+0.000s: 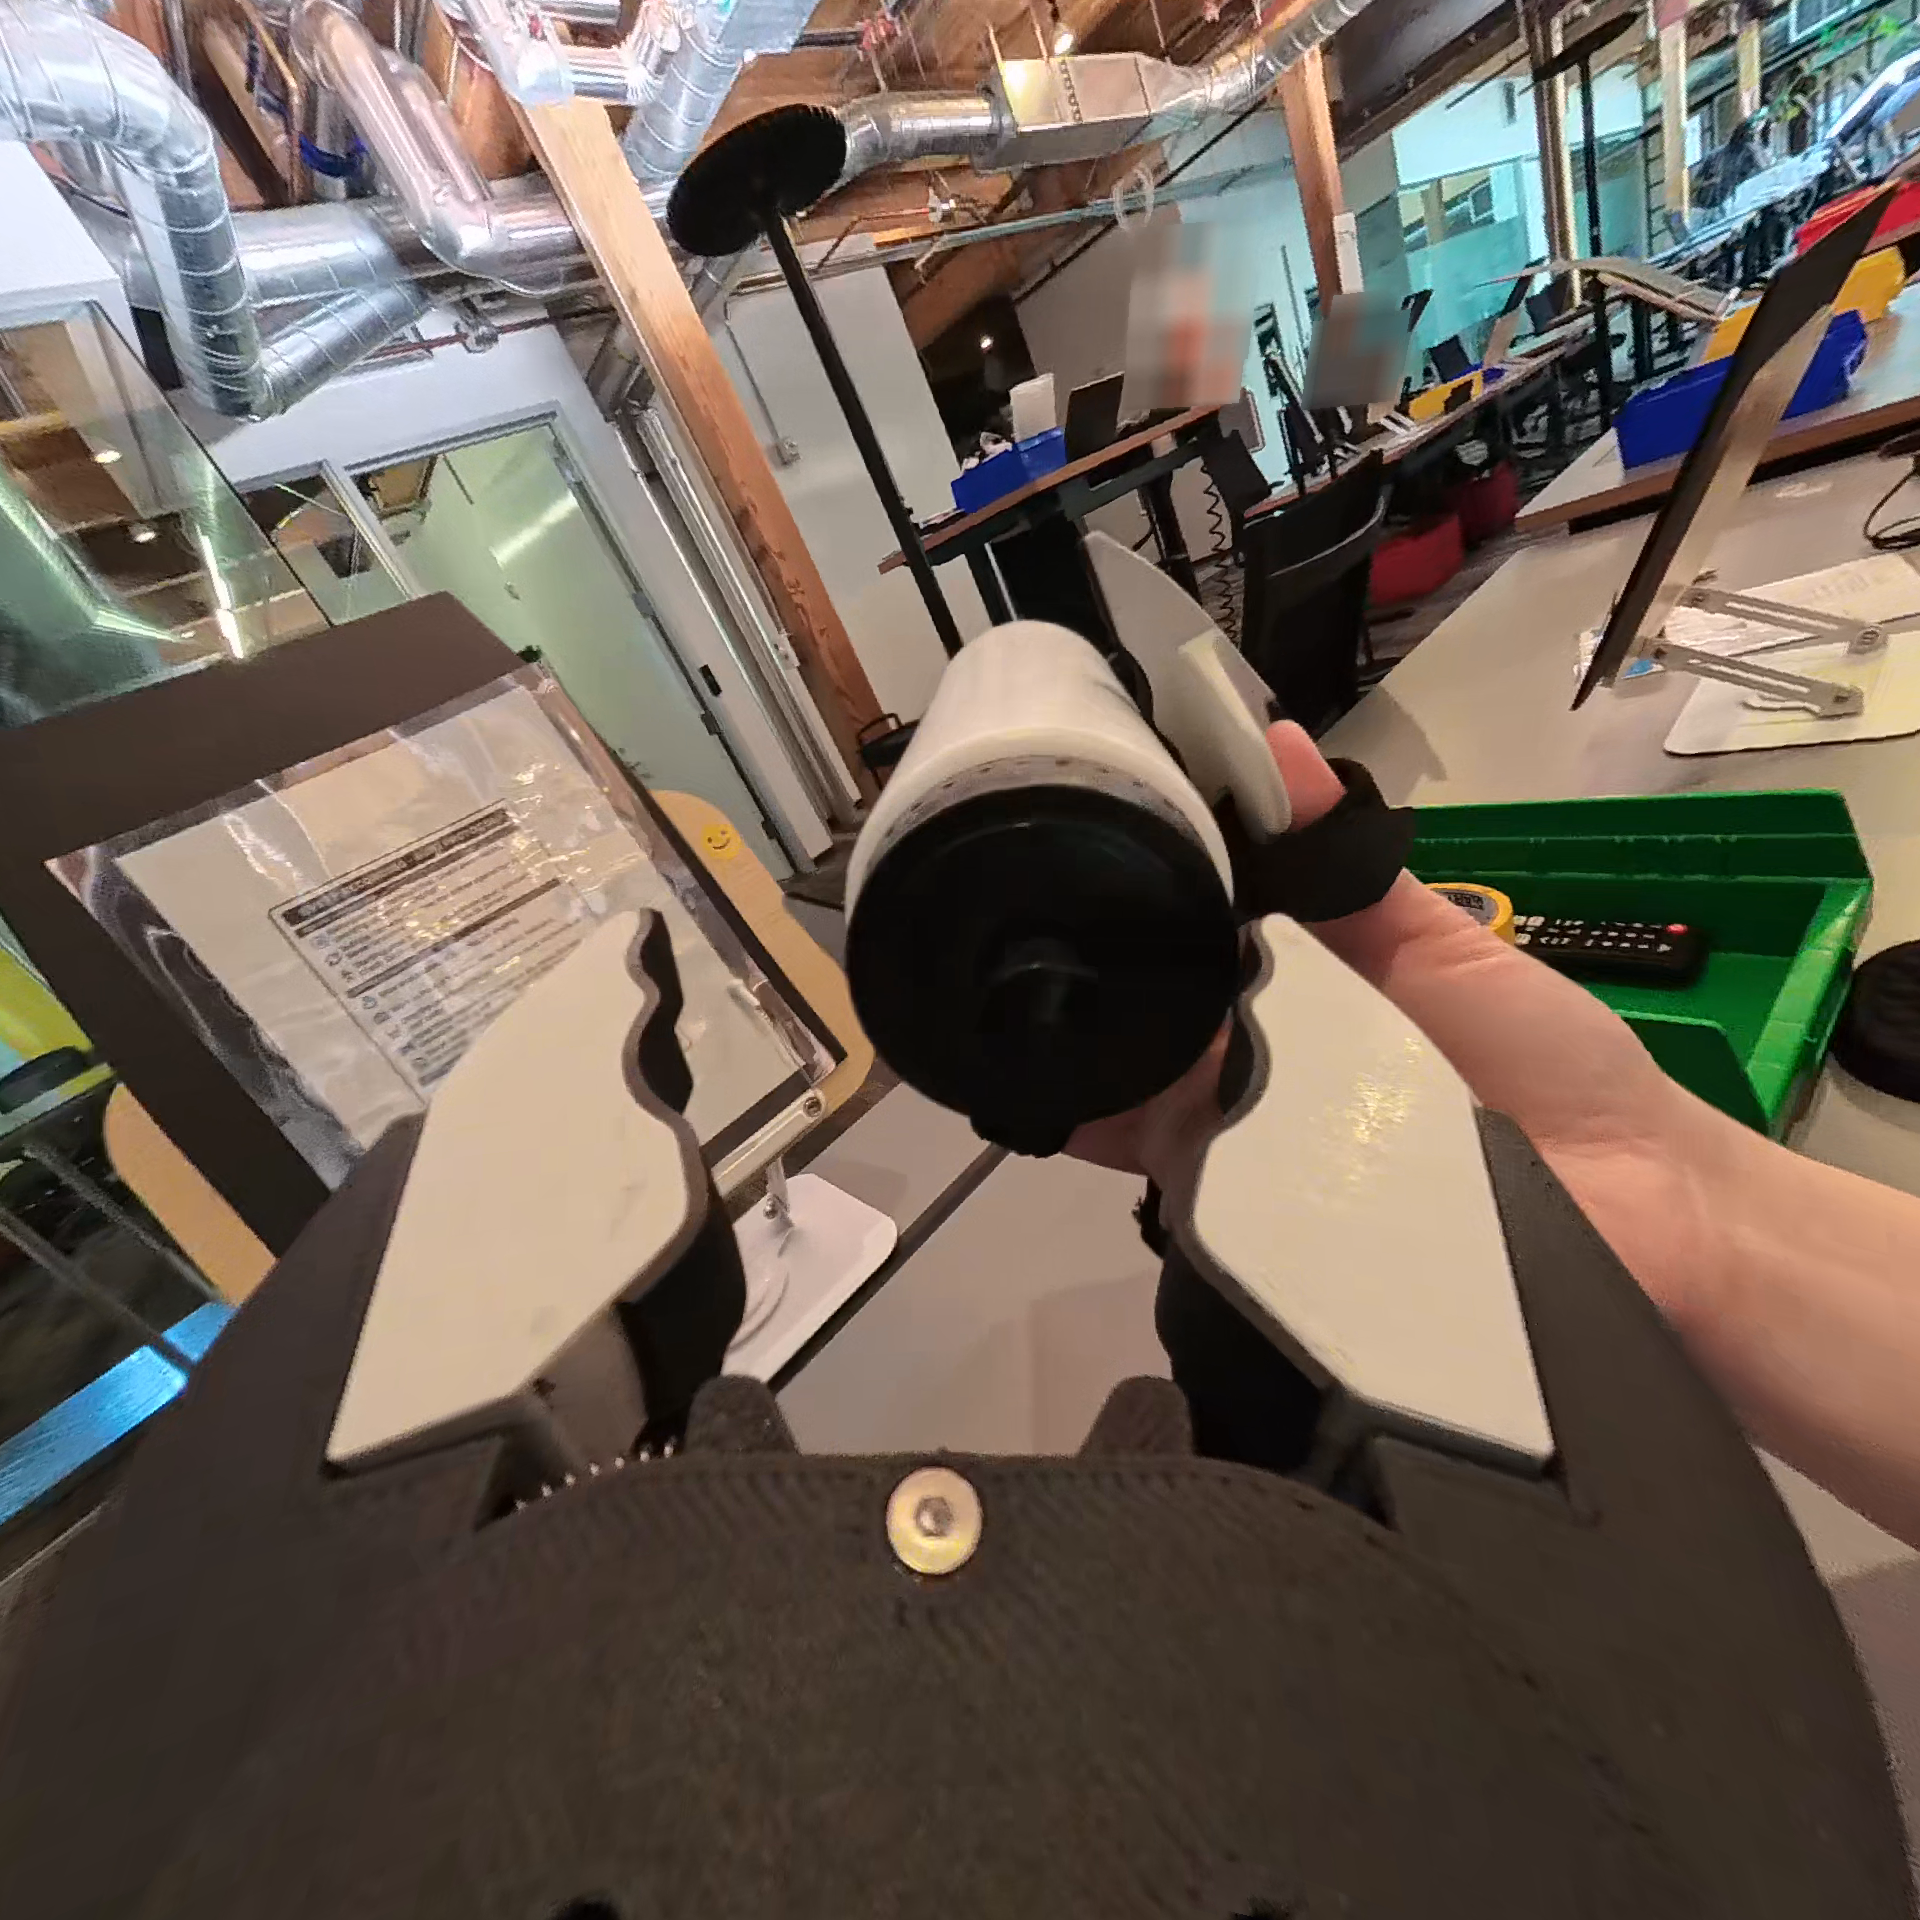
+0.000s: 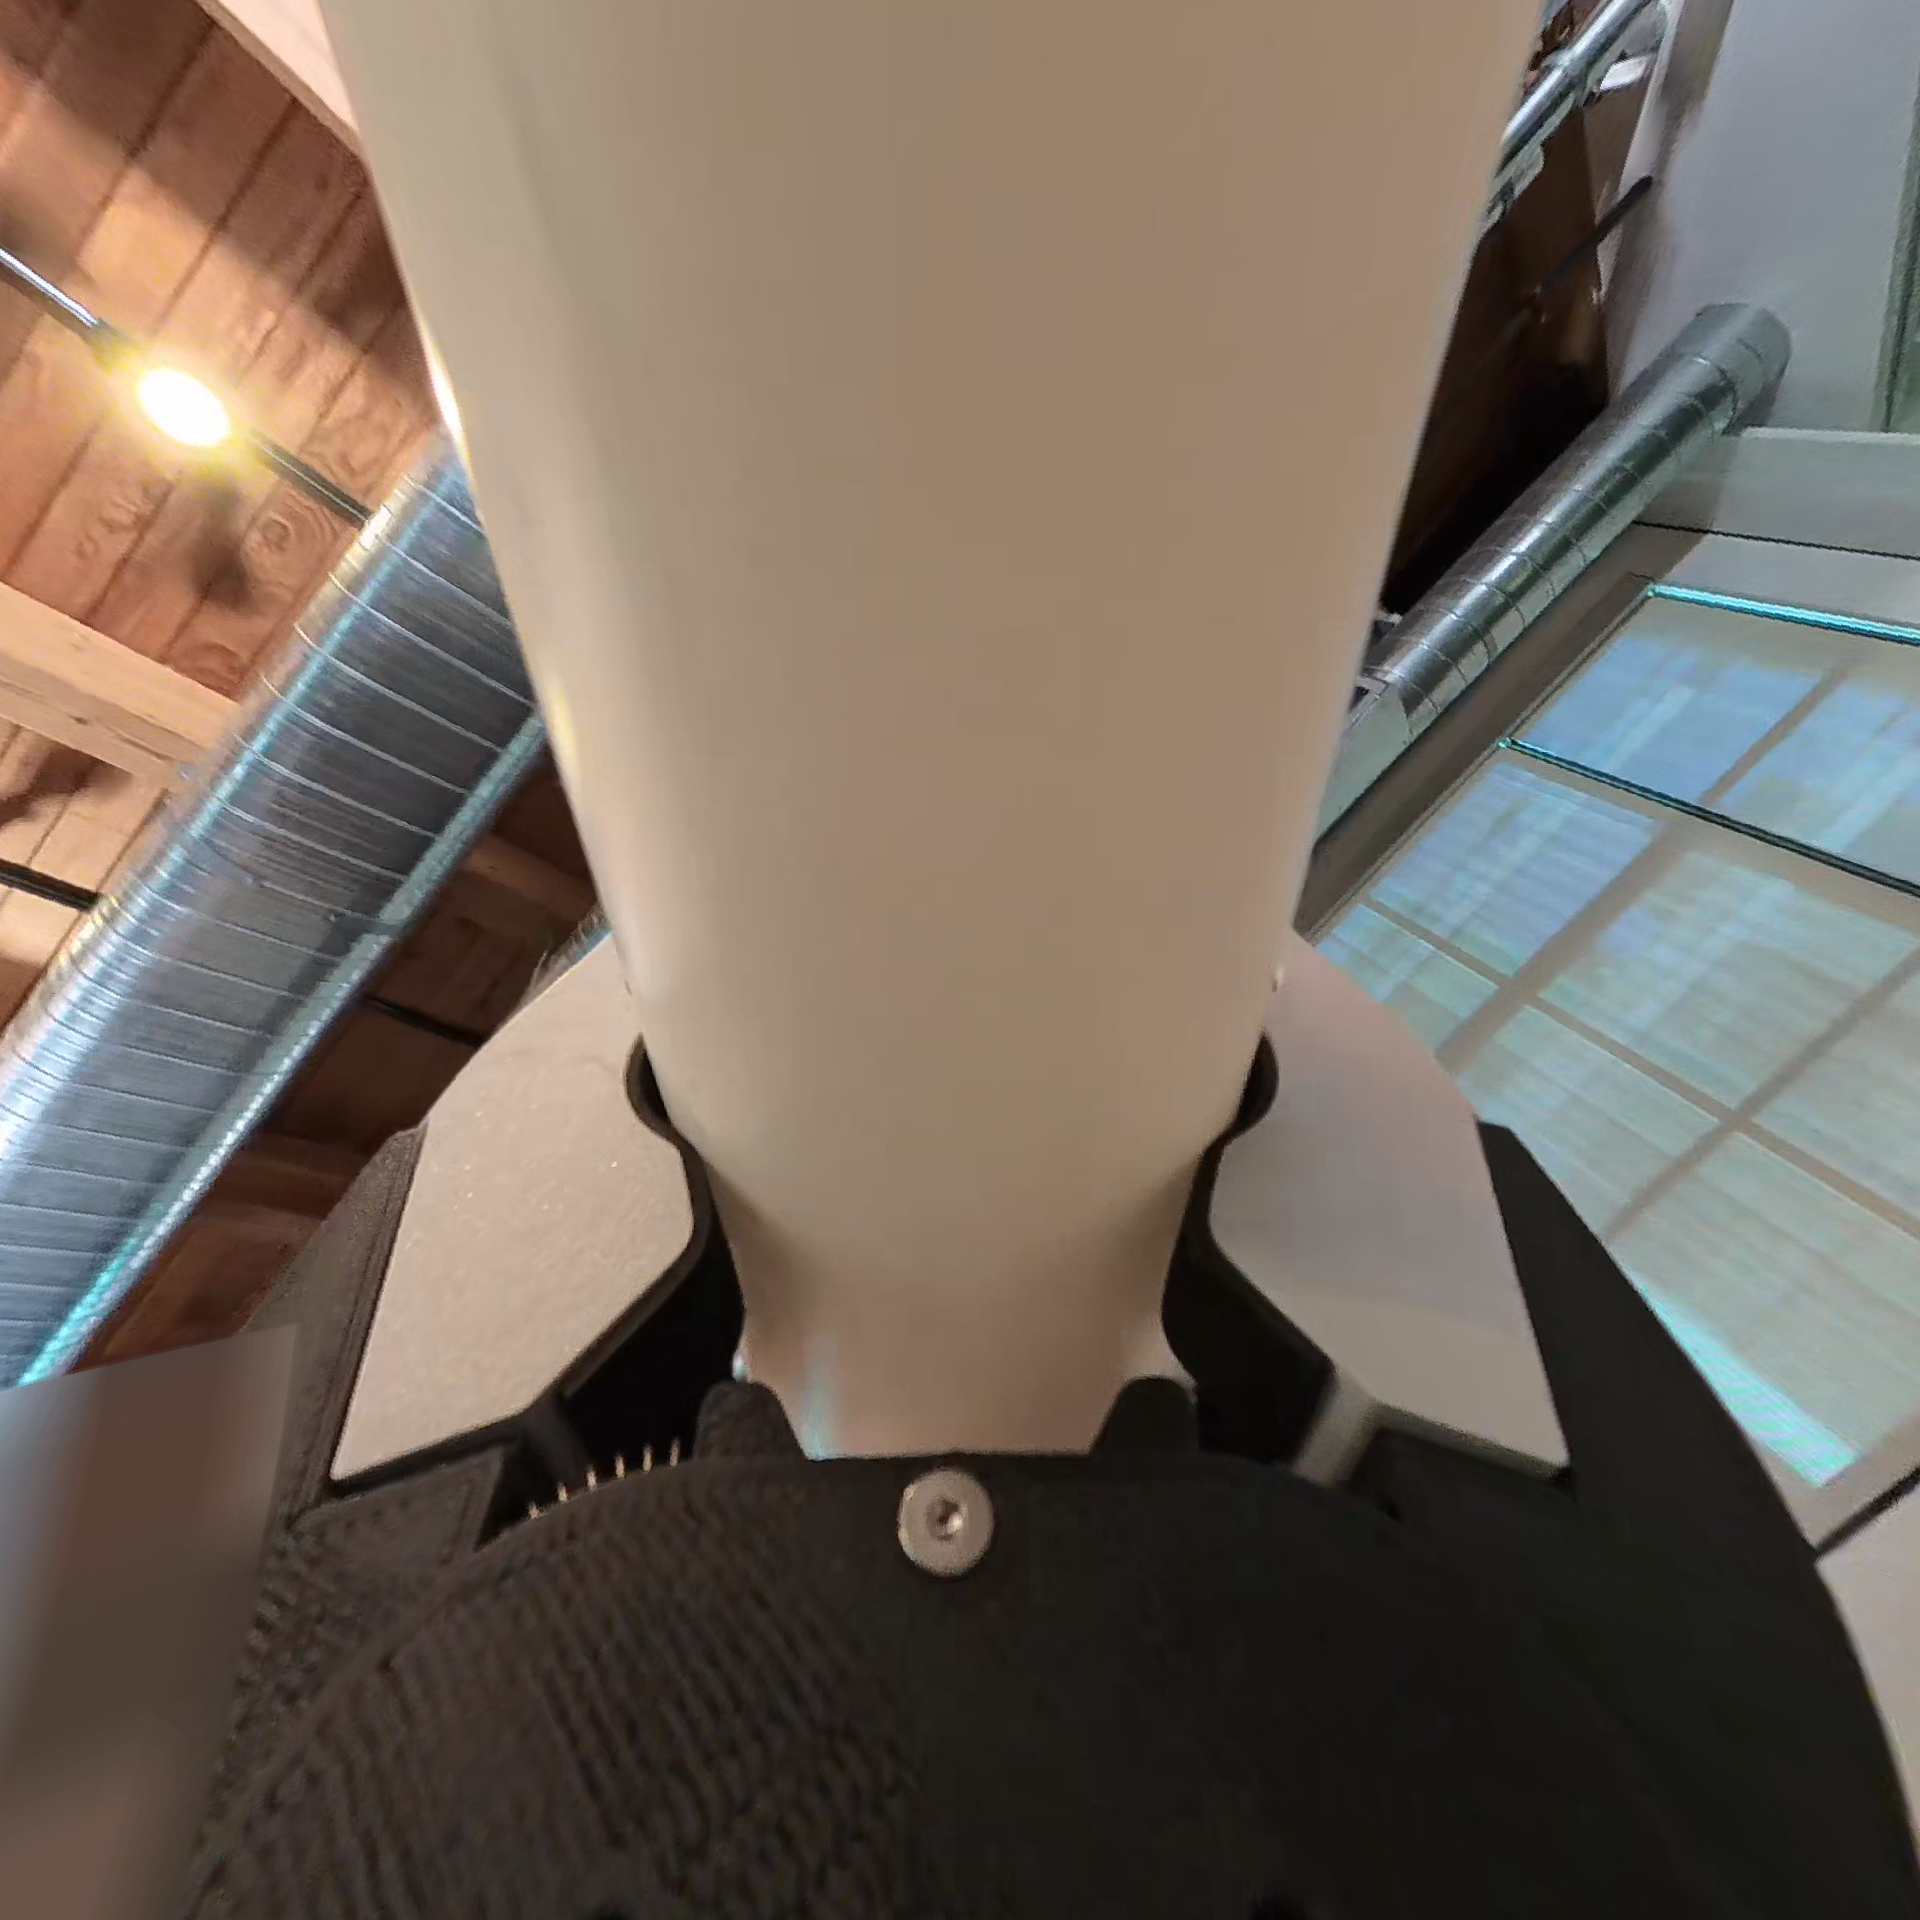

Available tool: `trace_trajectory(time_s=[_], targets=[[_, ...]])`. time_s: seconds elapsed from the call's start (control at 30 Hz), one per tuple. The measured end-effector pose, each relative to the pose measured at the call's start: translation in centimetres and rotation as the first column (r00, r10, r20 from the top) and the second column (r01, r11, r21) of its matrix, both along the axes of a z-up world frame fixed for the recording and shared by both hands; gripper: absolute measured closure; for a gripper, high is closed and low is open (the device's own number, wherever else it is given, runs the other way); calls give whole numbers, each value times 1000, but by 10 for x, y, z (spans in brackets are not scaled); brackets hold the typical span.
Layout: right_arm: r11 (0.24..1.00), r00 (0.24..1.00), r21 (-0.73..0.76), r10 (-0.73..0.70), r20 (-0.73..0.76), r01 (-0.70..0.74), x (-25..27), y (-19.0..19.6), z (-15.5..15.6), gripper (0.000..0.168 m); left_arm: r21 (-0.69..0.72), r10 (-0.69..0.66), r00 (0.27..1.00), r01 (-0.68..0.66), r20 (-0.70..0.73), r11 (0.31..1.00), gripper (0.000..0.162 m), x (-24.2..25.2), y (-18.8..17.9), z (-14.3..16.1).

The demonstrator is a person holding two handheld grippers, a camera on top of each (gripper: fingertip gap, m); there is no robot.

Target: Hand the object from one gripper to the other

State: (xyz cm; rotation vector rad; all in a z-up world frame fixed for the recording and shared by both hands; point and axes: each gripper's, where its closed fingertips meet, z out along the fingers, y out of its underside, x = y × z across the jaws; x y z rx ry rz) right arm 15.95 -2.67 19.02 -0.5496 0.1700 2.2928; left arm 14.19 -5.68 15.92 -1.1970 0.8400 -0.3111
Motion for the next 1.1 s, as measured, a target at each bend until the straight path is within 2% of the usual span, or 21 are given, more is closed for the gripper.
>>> trace_trajectory(time_s=[0.17, 0.33, 0.47, 0.77, 0.9, 1.0, 1.1], targets=[[1000, 999, -5, 27, -41, -27, 7, 0, -1, 63, -24, -54, 998, 53, -34, 998, 83, 17, -1, -15], [999, 999, -9, 43, -16, -43, 0, 2, -5, 63, 62, -14, 999, 17, -51, 998, 86, 17, -2, -13], [994, 994, -31, 107, 1, -107, -6, 3, -6, 63, 70, 0, 1000, 2, -31, 998, 86, 15, -2, -10], [966, 973, -186, 202, 109, -180, -36, 25, -39, 62, -162, 28, 999, -33, -37, 986, 86, -8, 16, -19], [918, 955, -306, 287, 79, -251, -58, 40, -63, 63, -304, 42, 995, -66, -87, 950, 86, -25, 32, -37], [871, 939, -378, 343, 12, -314, -71, 57, -82, 64, -443, 22, 977, -117, -213, 889, 86, -30, 53, -49], [827, 928, -432, 364, -77, -360, -76, 68, -98, 65, -579, -58, 911, -210, -409, 788, 86, -31, 68, -63]])
